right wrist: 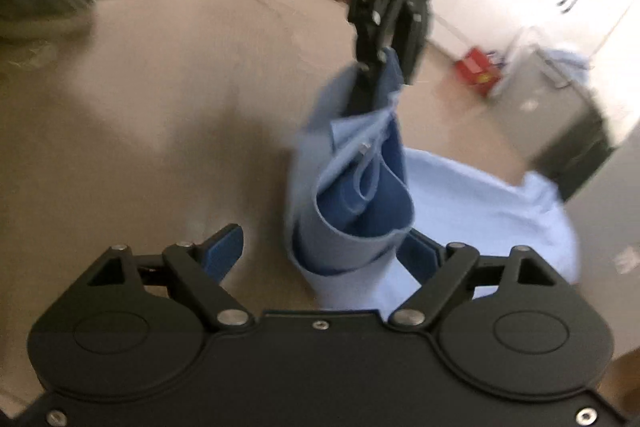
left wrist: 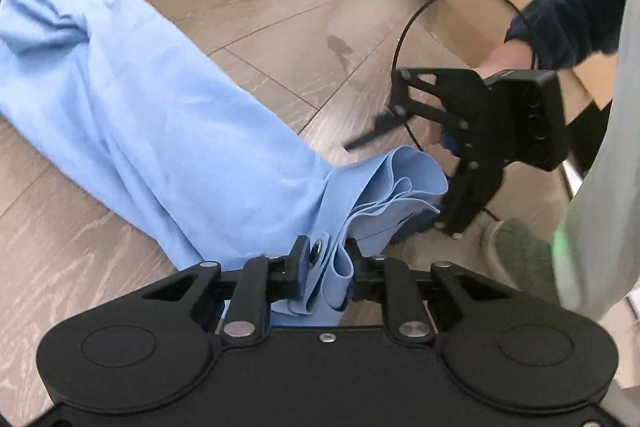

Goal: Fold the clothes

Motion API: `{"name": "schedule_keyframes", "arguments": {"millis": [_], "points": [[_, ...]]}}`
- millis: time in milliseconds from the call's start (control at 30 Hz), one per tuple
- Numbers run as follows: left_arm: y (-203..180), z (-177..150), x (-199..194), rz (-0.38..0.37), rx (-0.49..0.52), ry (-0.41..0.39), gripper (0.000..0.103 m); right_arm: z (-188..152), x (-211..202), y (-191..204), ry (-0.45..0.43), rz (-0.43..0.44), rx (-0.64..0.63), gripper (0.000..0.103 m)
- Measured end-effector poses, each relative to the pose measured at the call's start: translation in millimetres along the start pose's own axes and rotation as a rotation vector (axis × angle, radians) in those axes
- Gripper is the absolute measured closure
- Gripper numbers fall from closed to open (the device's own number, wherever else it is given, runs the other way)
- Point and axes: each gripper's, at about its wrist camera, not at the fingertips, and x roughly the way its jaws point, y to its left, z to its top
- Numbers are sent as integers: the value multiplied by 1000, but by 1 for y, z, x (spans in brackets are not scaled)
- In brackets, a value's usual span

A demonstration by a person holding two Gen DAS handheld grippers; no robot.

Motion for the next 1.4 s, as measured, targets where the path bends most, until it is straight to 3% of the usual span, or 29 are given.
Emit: {"name": "schedule_keyframes", "arguments": {"millis": [33, 67, 167, 233, 300, 467, 500, 567, 667, 767, 800, 867, 933, 1033, 1100, 1200, 1400], "points": [[0, -2, -1, 2, -9, -1, 85, -1, 4, -4, 5, 2, 16, 43], [0, -4, -2, 5, -19, -3, 85, 0, 8, -13, 26, 52, 48, 57], [-4, -9, 2, -10, -38, 3, 85, 3, 13, -31, 51, 173, 132, 66], [-16, -13, 4, -36, -26, 12, 85, 6, 11, -42, 58, 263, 207, 82], [-22, -17, 0, -113, -74, 36, 85, 10, 5, -54, 65, 374, 339, 84], [-22, -21, -11, -288, -221, 56, 85, 6, 1, -84, 68, 774, 741, 84], [-19, -22, -13, -310, -251, 52, 85, 2, 5, -91, 64, 808, 799, 84], [-2, -22, -13, -278, -304, 2, 85, -9, 15, -103, 60, 832, 887, 83], [26, -22, -13, -196, -382, -80, 85, -25, 30, -119, 51, 795, 967, 83], [51, -26, -8, -57, -444, -161, 85, -37, 46, -134, 73, 649, 997, 75], [53, -27, -7, -40, -441, -167, 85, -38, 51, -136, 84, 605, 1001, 70], [51, -29, 2, 64, -374, -173, 85, -37, 58, -138, 106, 475, 1001, 43], [50, -35, 6, 95, -371, -193, 85, -32, 58, -137, 109, 353, 985, 31], [51, -49, 14, 124, -450, -232, 84, -26, 51, -139, 104, 229, 940, 31], [50, -57, 14, 137, -467, -249, 82, -14, 35, -137, 101, 142, 845, 29], [54, -64, 8, 133, -499, -271, 82, 16, 5, -114, 76, 132, 555, 23], [66, -72, -8, 120, -490, -277, 82, 53, 1, -27, 69, 237, 109, 22]]}}
